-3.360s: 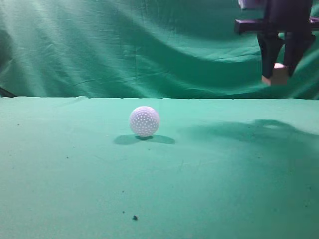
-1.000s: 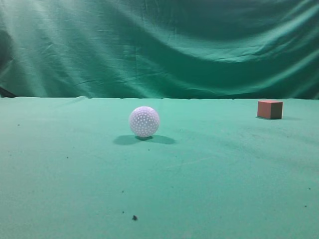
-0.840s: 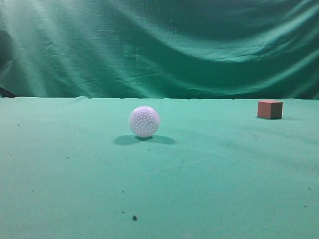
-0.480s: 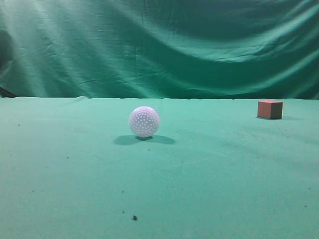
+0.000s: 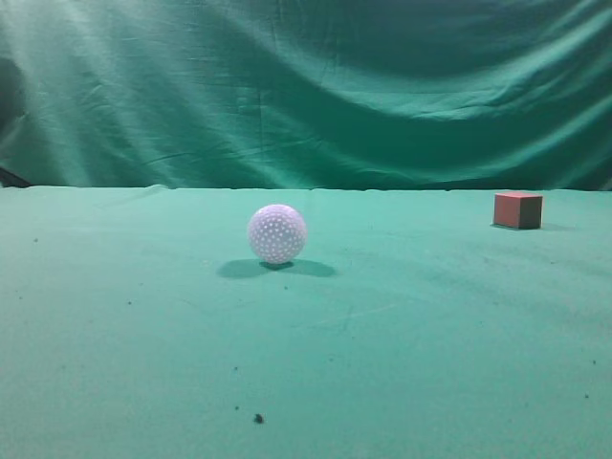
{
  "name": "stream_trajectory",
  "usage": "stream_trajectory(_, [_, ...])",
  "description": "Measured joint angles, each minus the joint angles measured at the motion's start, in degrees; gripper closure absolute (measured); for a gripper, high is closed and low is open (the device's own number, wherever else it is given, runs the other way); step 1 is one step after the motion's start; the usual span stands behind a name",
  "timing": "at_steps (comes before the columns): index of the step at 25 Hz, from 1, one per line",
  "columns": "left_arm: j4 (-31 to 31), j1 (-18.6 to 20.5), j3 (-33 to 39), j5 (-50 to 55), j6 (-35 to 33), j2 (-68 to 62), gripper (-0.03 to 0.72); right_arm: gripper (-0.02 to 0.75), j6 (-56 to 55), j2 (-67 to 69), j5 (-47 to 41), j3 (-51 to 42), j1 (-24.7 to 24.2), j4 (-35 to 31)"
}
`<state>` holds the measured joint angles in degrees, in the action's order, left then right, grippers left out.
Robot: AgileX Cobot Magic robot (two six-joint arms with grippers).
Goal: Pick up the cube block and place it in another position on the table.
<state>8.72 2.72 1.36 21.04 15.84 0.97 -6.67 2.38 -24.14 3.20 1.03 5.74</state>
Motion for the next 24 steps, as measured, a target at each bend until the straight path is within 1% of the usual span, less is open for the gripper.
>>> stream_trajectory(5, [0.0, 0.0, 0.0, 0.0, 0.0, 0.0, 0.426, 0.738, -0.6, -3.0, 0.6, -4.7, 0.0, -0.3])
stream_trajectory(24, [0.0, 0.0, 0.0, 0.0, 0.0, 0.0, 0.426, 0.738, -1.1, -3.0, 1.8, -4.7, 0.0, -0.3])
